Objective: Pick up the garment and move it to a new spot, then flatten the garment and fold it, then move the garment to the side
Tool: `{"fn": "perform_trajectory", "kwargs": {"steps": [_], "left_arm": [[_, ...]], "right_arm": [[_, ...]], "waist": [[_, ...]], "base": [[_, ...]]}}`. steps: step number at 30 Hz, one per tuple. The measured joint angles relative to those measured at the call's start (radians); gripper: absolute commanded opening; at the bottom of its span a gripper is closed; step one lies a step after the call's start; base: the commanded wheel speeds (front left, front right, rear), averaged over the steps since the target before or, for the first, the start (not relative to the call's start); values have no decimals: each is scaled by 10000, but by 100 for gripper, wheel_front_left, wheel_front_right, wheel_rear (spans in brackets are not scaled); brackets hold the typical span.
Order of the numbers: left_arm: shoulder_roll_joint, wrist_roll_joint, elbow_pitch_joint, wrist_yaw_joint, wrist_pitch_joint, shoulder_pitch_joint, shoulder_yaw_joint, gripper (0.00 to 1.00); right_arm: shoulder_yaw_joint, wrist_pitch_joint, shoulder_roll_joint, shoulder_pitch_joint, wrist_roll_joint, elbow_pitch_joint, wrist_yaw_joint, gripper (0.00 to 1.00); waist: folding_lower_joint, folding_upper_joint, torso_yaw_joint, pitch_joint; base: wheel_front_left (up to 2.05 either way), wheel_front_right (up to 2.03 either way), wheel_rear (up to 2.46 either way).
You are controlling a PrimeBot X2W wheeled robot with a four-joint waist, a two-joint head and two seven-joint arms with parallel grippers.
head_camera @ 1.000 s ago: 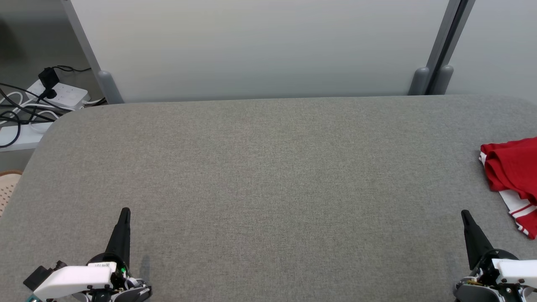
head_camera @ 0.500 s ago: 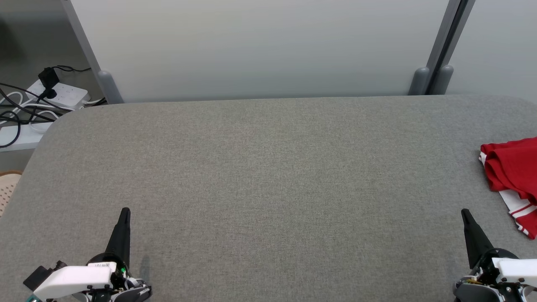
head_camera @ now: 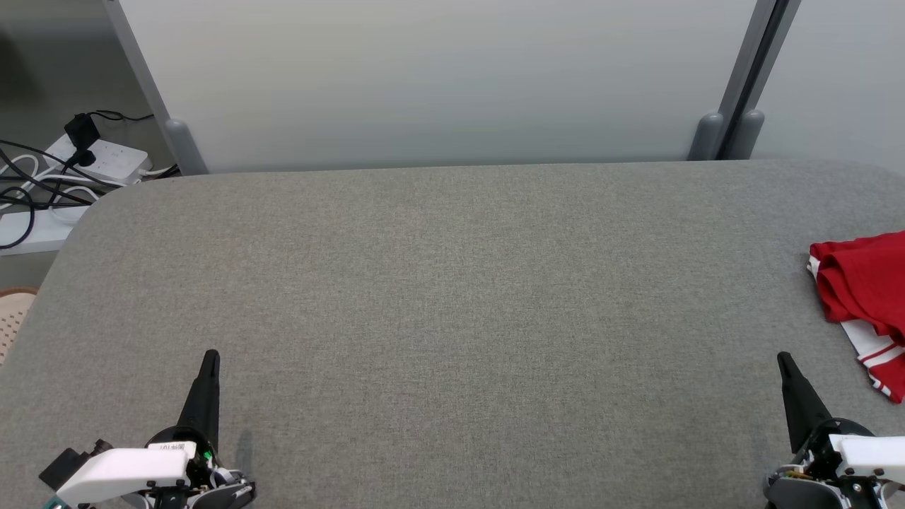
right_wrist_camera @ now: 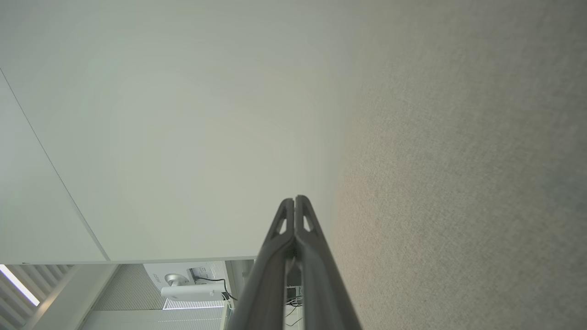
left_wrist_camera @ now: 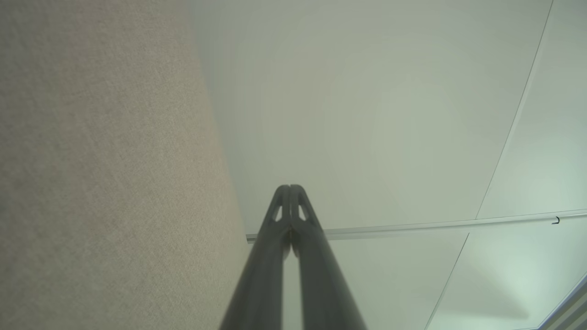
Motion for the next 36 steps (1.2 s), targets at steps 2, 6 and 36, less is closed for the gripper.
{"fn": "perform_trajectory", "kwargs": {"steps": [2,6,36], "left_arm": [[0,0,0,0,0,0,0,0],[0,0,0,0,0,0,0,0],[0,-2,0,0,0,0,0,0]], "right_arm": [[0,0,0,0,0,0,0,0],[0,0,0,0,0,0,0,0],[0,0,0,0,0,0,0,0]], "waist": [[0,0,0,0],[0,0,0,0],[-1,0,0,0]], "base": [[0,0,0],[0,0,0],[0,0,0]]}}
